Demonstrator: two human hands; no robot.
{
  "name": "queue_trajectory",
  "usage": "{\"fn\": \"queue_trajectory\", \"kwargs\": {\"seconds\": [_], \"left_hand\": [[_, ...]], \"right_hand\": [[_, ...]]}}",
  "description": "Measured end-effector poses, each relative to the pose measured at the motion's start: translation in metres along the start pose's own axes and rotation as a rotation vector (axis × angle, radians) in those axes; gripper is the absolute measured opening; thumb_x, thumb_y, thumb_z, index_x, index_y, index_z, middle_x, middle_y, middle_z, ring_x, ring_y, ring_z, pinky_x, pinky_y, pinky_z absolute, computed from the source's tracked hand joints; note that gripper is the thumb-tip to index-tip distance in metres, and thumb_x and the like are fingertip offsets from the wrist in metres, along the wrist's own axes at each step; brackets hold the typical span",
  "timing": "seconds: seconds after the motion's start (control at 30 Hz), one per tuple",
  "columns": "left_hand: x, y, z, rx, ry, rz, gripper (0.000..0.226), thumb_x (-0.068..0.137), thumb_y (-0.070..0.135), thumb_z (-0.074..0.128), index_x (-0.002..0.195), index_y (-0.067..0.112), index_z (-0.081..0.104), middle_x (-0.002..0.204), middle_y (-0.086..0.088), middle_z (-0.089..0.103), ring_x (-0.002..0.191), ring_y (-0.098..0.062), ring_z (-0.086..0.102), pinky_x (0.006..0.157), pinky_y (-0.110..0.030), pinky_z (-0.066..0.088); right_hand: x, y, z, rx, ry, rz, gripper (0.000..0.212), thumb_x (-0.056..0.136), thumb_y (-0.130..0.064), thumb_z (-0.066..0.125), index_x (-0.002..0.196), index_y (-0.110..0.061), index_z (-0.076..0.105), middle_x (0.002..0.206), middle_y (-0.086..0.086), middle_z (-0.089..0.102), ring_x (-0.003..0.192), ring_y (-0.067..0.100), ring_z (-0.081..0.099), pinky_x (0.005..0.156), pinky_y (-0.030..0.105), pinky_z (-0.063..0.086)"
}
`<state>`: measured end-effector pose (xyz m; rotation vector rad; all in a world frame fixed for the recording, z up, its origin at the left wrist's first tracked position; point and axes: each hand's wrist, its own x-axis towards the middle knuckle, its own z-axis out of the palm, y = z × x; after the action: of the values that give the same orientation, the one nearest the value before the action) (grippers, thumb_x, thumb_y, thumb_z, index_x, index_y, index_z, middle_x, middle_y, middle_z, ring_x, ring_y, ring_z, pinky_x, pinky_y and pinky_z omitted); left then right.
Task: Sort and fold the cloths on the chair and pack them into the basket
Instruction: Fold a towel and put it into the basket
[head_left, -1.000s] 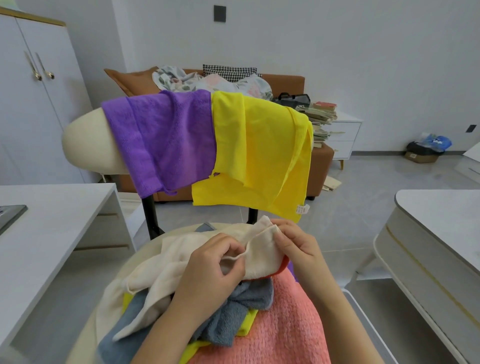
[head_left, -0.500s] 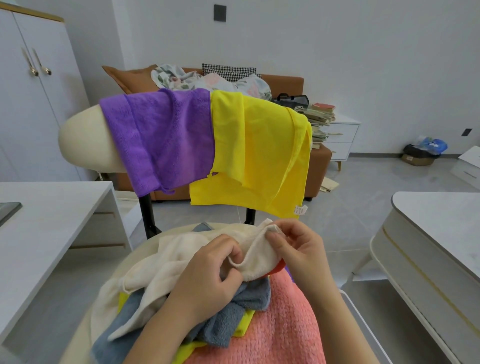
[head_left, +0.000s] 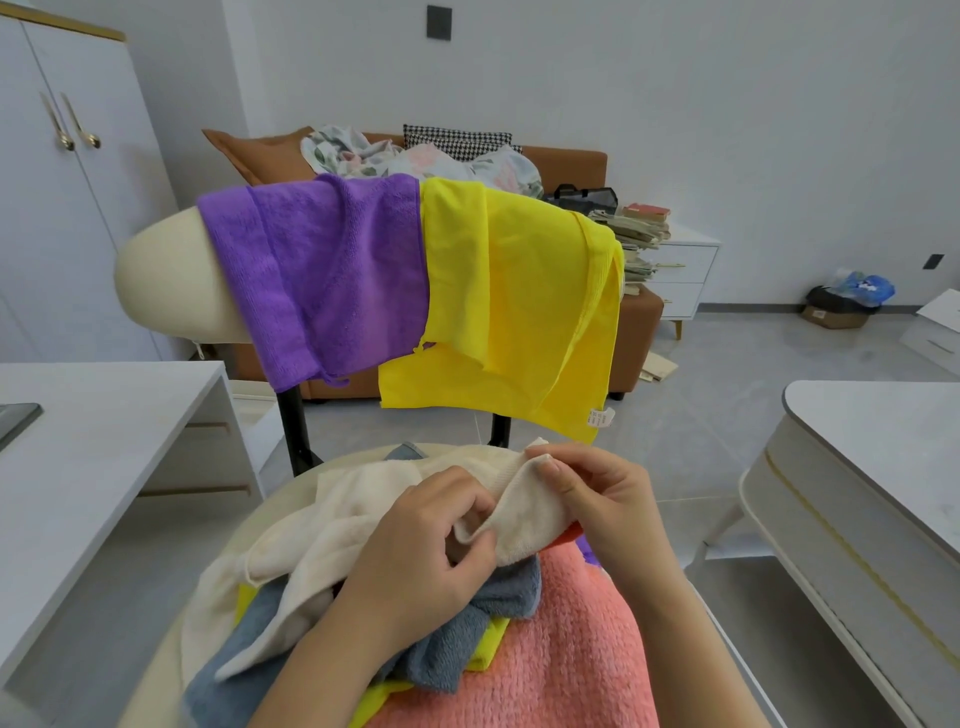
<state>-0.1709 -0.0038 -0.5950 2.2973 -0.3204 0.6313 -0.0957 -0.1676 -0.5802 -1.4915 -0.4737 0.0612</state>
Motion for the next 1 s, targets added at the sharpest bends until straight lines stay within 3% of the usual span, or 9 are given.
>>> {"fn": "queue_trajectory", "kwargs": {"seconds": [0.07,0.23,0.37,0.47,0.53,0.67,0.83,0.9,1.0], "left_hand": [[0.001,0.001,0.000,0.006,-0.002,-0.007,0.009,0.081,0.031,0.051,0.076,0.024,0.049,0.079,0.011,0.047,0.076,-0.008,0.048,0.066,-0.027,0.041],[0.003,-0.003,-0.002,0.079,0.004,-0.019,0.017,0.084,0.041,0.050,0.070,0.032,0.044,0.075,0.014,0.045,0.078,-0.003,0.045,0.070,-0.020,0.037],[0.005,-0.011,-0.011,0.196,-0.079,-0.011,0.023,0.081,0.050,0.048,0.068,0.033,0.043,0.074,0.013,0.045,0.077,-0.002,0.042,0.073,-0.017,0.031],[0.004,-0.008,-0.017,0.159,-0.145,-0.081,0.028,0.079,0.054,0.045,0.069,0.028,0.043,0.077,0.009,0.044,0.074,-0.007,0.046,0.066,-0.020,0.037],[0.003,-0.006,-0.019,0.210,-0.155,-0.073,0.026,0.079,0.054,0.044,0.071,0.030,0.045,0.077,0.011,0.043,0.073,-0.007,0.046,0.069,-0.020,0.036],[0.002,-0.005,-0.030,0.409,-0.056,-0.027,0.020,0.080,0.050,0.045,0.070,0.034,0.052,0.073,0.015,0.048,0.064,-0.004,0.043,0.073,-0.026,0.027],[-0.003,-0.001,-0.046,0.570,-0.027,-0.124,0.017,0.070,0.038,0.037,0.068,0.032,0.053,0.066,0.014,0.053,0.064,-0.007,0.051,0.075,-0.034,0.026],[-0.005,-0.003,-0.050,0.592,0.009,-0.170,0.018,0.067,0.036,0.036,0.070,0.031,0.053,0.067,0.014,0.054,0.066,-0.010,0.055,0.081,-0.034,0.025],[-0.007,-0.007,-0.056,0.584,0.046,-0.264,0.013,0.065,0.035,0.034,0.068,0.028,0.044,0.065,0.011,0.051,0.066,-0.015,0.055,0.103,-0.044,0.020]], "right_hand": [[0.000,0.000,0.002,0.016,0.026,0.010,0.010,0.081,-0.016,0.064,0.084,-0.011,0.072,0.092,-0.003,0.072,0.087,0.015,0.066,0.061,0.050,0.058],[0.000,0.001,0.002,-0.065,0.031,-0.037,0.011,0.091,-0.007,0.057,0.086,-0.013,0.065,0.077,-0.010,0.065,0.074,0.009,0.059,0.062,0.046,0.054],[0.002,0.008,0.002,-0.120,0.051,-0.091,0.013,0.089,-0.006,0.061,0.090,-0.019,0.066,0.075,0.002,0.059,0.071,0.010,0.054,0.066,0.029,0.046],[0.003,0.010,0.000,-0.128,0.040,-0.078,0.022,0.088,-0.009,0.063,0.103,-0.024,0.066,0.075,-0.010,0.061,0.072,0.006,0.056,0.065,0.018,0.047],[0.003,0.010,-0.002,-0.137,0.079,-0.062,0.021,0.089,-0.009,0.062,0.101,-0.025,0.068,0.075,-0.015,0.064,0.073,0.004,0.056,0.065,0.017,0.048],[0.005,0.012,-0.003,-0.132,0.206,-0.059,0.018,0.089,-0.009,0.061,0.096,-0.024,0.067,0.084,-0.013,0.067,0.075,-0.003,0.058,0.069,0.016,0.050],[0.008,0.012,0.001,-0.144,0.231,-0.056,0.017,0.090,-0.009,0.060,0.098,-0.023,0.066,0.088,-0.008,0.065,0.077,-0.006,0.056,0.068,0.015,0.048],[0.007,0.013,0.003,-0.156,0.230,-0.059,0.018,0.090,-0.008,0.061,0.096,-0.024,0.066,0.087,-0.009,0.064,0.076,-0.007,0.056,0.067,0.015,0.047],[0.006,0.015,0.004,-0.158,0.250,-0.069,0.018,0.090,-0.008,0.060,0.095,-0.026,0.065,0.086,-0.010,0.064,0.075,-0.007,0.055,0.067,0.016,0.046]]}}
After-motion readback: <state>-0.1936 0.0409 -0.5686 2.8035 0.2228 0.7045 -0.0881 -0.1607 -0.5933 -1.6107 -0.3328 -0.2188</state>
